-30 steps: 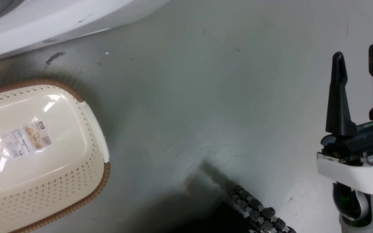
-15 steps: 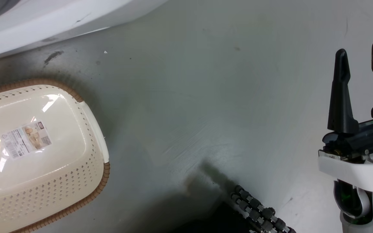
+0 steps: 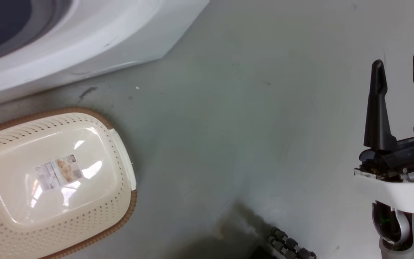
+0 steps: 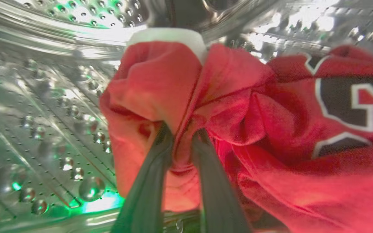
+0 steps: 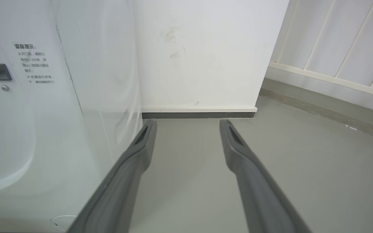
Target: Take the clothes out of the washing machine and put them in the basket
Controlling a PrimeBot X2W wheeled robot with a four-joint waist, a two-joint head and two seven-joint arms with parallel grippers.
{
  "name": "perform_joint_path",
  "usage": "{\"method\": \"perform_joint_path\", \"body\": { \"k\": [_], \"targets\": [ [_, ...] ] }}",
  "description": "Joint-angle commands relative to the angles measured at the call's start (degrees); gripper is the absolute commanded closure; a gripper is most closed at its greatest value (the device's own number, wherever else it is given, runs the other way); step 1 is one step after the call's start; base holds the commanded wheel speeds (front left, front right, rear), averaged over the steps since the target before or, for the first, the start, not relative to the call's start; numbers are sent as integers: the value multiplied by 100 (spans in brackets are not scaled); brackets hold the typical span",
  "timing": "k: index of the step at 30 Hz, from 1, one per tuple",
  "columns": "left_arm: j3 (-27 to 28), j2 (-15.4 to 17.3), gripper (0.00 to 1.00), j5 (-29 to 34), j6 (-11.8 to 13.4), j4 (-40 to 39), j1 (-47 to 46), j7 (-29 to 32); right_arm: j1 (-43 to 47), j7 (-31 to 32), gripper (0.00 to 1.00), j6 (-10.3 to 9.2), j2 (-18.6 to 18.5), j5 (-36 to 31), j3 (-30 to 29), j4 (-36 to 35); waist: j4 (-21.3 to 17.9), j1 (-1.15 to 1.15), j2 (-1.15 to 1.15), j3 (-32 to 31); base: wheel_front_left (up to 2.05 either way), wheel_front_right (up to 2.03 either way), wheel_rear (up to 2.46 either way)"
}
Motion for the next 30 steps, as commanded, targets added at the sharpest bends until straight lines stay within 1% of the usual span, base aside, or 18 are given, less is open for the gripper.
{"method": "perform_joint_path", "body": {
  "k": [1,8,11,19,24,30],
  "targets": [
    [-9,-22,100,-49,-1,24,154,-201,64,-12,0,-4,-1,-47,-8,13,99,0,0,-213,0,0,0],
    [-54,-223,100,-458,-2,257,946,-1512,224,-12,0,-4,-1,-233,11,116,255,0,0,-764,0,0,0],
    [-79,-313,100,-581,-2,327,1278,-1968,291,-12,0,-4,-2,-312,7,160,306,0,0,-991,0,0,0],
    [-86,-583,100,-873,-3,436,2230,-2950,552,-12,0,-4,-1,-502,18,253,452,0,0,-1595,0,0,0],
    [-94,-797,100,-940,52,265,2826,-3282,770,-12,0,-4,-1,-625,44,290,594,0,0,-2008,0,0,0],
    [-67,-971,100,-995,191,-256,3506,-3397,1062,-11,0,-4,-2,-817,70,365,769,0,0,-2520,0,0,0]
  ]
}}
